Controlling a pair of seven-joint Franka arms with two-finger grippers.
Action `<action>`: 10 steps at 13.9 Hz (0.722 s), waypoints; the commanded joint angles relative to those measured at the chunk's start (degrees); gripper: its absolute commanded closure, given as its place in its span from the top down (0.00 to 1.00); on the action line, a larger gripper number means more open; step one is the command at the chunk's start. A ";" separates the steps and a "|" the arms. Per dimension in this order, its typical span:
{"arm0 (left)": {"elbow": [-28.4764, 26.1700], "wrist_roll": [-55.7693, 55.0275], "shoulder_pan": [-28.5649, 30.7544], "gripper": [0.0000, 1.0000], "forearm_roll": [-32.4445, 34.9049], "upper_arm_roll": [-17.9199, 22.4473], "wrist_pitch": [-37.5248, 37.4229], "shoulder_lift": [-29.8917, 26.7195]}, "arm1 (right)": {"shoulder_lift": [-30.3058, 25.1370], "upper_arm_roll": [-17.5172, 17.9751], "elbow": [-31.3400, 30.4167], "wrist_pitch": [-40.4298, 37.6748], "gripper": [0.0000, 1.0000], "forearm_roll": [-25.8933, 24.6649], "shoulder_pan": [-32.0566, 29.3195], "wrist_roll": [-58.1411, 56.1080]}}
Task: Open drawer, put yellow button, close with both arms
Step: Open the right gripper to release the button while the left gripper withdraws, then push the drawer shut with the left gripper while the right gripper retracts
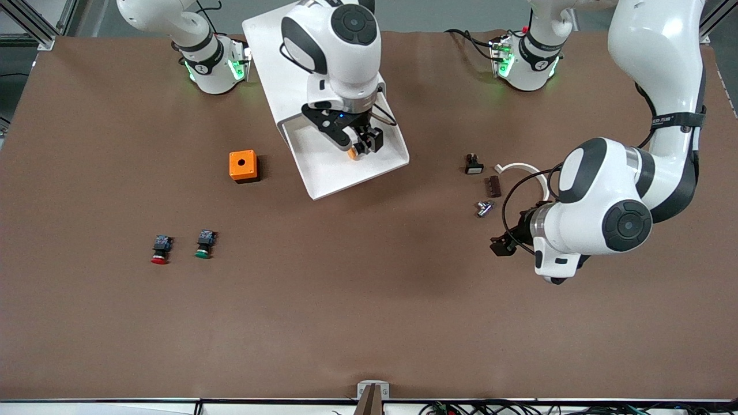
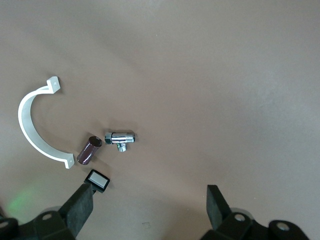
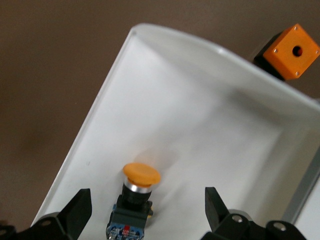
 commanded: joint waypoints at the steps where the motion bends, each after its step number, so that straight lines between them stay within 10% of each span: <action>1: -2.04 0.86 -1.29 1.00 1.35 -0.22 2.12 -1.02 | -0.36 0.65 5.60 -5.98 1.00 -0.06 -6.82 -13.15; 10: -4.76 0.95 -12.79 1.00 3.28 -0.22 16.43 1.52 | -5.27 0.57 8.08 -16.88 1.00 0.20 -33.62 -64.30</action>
